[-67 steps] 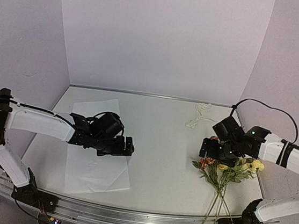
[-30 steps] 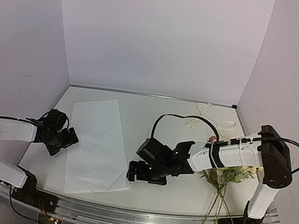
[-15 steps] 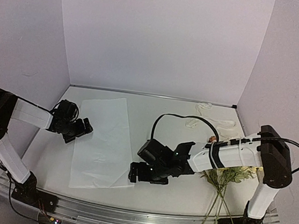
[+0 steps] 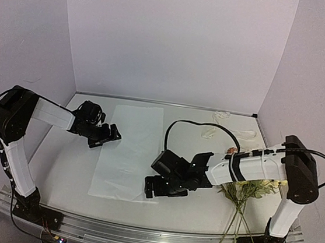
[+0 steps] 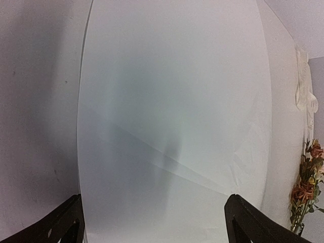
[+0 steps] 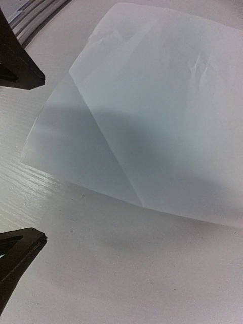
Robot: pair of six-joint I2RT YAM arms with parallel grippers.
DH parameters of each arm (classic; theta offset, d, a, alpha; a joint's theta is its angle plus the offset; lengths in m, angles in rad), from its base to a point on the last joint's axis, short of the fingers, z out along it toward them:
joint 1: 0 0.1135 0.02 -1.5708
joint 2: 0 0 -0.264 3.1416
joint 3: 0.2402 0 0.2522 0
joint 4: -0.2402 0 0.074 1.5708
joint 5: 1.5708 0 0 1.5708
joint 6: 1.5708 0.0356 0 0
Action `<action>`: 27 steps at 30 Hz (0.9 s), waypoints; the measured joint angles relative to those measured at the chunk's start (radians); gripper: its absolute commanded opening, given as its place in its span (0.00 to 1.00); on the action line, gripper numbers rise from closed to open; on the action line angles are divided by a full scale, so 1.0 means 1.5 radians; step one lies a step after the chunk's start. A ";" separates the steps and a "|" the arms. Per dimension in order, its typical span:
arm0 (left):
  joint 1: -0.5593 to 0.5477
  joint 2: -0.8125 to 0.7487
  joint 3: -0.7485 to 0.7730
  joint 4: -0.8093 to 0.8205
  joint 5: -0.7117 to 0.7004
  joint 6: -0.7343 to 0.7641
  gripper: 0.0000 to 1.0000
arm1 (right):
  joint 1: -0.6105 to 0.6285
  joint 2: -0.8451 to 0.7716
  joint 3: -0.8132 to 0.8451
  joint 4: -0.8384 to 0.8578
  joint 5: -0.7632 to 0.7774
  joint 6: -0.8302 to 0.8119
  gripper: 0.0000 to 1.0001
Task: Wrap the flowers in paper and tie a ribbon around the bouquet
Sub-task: Move the flattened wrapping paper to the center of the board, then pick up the folded wrapping paper from the center of the board.
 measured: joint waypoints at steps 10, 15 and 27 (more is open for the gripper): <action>0.001 -0.025 0.013 -0.097 0.027 -0.008 0.82 | -0.053 0.001 -0.003 0.021 -0.067 0.047 0.85; 0.004 -0.047 0.013 -0.123 0.041 -0.012 0.80 | -0.062 0.005 -0.023 0.041 -0.092 0.074 0.85; 0.009 -0.058 0.010 -0.145 0.040 -0.024 0.77 | -0.066 0.020 -0.029 0.055 -0.110 0.095 0.84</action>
